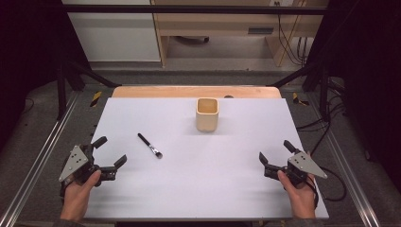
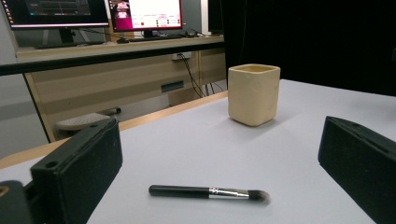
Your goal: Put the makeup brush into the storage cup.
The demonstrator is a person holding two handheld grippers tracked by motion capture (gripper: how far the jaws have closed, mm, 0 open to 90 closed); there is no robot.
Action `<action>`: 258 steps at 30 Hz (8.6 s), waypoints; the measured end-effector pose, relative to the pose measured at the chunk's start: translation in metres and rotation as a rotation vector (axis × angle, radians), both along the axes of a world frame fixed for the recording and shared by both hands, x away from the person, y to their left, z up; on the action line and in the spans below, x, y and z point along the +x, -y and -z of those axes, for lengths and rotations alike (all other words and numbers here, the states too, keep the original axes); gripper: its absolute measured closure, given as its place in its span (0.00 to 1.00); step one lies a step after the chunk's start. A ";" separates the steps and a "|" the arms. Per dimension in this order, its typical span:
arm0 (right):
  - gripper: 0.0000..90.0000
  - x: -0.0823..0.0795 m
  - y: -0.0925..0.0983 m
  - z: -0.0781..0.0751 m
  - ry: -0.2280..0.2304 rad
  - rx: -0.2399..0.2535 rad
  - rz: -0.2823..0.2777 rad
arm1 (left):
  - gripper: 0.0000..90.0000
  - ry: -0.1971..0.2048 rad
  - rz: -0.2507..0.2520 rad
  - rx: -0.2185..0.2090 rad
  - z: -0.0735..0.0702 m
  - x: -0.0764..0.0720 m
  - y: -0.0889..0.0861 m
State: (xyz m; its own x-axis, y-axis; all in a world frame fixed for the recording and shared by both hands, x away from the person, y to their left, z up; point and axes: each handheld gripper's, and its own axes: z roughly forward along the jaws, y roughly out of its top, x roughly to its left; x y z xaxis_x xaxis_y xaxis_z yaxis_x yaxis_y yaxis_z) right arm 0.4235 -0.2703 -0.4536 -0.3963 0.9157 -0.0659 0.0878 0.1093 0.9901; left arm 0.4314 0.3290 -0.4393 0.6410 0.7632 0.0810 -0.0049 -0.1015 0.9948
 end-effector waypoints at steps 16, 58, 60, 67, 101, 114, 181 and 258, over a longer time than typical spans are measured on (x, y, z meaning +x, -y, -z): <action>0.03 -0.004 0.001 -0.002 0.017 0.016 0.014 | 0.00 -0.027 0.060 0.108 -0.004 0.002 0.013; 0.03 -0.002 -0.005 -0.005 0.030 0.032 -0.027 | 0.04 -0.161 0.368 0.694 -0.062 0.055 0.075; 0.03 -0.002 -0.006 -0.005 0.030 0.033 -0.030 | 0.04 -0.165 0.382 0.717 -0.063 0.059 0.078; 0.03 -0.002 -0.005 -0.005 0.031 0.033 -0.031 | 0.04 -0.181 0.424 0.777 -0.063 0.069 0.085; 0.03 0.000 -0.005 -0.004 0.027 0.034 -0.032 | 0.04 -0.267 0.481 1.112 -0.042 0.120 0.101; 0.03 -0.001 -0.004 -0.005 0.029 0.045 -0.024 | 0.04 -0.279 0.480 1.173 -0.036 0.122 0.097; 0.03 0.000 -0.008 -0.003 0.013 0.029 -0.037 | 0.46 -0.357 0.591 1.304 0.002 0.140 0.124; 0.03 -0.001 -0.010 -0.004 0.007 0.026 -0.038 | 0.87 -0.461 0.494 1.358 0.001 0.121 0.138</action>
State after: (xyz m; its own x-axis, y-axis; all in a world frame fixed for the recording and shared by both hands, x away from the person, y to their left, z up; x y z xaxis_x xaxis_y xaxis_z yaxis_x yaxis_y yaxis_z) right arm 0.4229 -0.2605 -0.4500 -0.4309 0.9013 -0.0450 0.0767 0.0863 0.9933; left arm 0.5526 0.1906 -0.4402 0.9677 -0.0156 0.2517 -0.0355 -0.9966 0.0749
